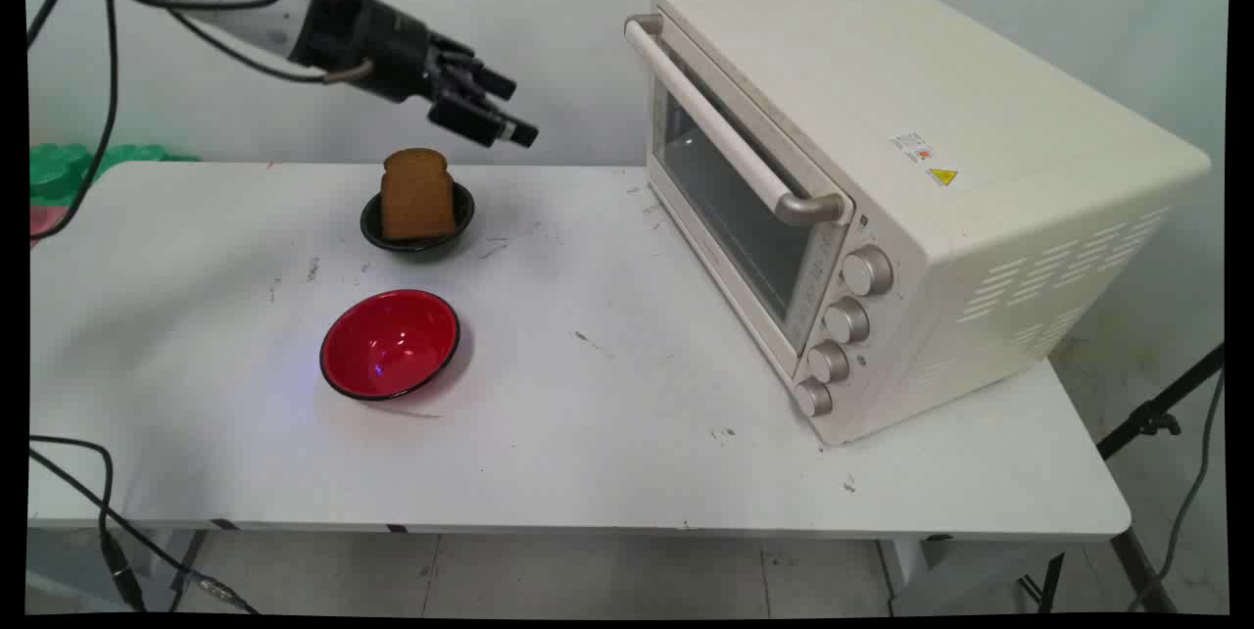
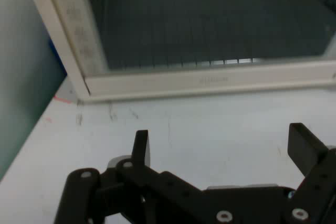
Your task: Open the oven
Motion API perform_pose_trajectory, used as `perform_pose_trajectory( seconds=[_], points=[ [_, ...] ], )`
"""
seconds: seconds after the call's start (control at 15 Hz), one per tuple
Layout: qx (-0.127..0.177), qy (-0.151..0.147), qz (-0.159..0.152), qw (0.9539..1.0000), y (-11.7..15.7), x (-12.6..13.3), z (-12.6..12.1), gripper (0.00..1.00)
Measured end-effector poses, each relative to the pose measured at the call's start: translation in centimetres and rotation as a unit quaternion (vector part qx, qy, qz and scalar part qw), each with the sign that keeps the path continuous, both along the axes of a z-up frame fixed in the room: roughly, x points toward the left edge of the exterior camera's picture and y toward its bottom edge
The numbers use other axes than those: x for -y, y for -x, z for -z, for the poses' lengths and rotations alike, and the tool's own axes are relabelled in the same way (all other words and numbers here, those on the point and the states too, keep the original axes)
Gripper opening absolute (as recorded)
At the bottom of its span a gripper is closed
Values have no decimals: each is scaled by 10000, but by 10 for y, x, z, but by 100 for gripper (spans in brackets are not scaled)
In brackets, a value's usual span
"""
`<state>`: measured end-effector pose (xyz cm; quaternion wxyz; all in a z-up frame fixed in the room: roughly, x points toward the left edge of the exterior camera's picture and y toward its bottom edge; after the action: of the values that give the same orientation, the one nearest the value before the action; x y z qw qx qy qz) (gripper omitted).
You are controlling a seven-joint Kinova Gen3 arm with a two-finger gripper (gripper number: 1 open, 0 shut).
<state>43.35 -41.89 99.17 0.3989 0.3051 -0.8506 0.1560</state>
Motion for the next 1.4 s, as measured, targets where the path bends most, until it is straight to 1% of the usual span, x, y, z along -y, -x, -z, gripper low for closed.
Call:
perform_pose_trajectory(
  seconds=[0.6,0.93,1.07,1.13,1.4],
  points=[
    [-146,206,6,9997,41,23,-30,100],
    [-206,281,33,9994,63,34,-42,100],
    [-236,313,47,9992,76,39,-47,100],
    [-249,326,55,9991,83,42,-49,0],
    [-250,365,35,9990,105,52,-51,0]
  ],
)
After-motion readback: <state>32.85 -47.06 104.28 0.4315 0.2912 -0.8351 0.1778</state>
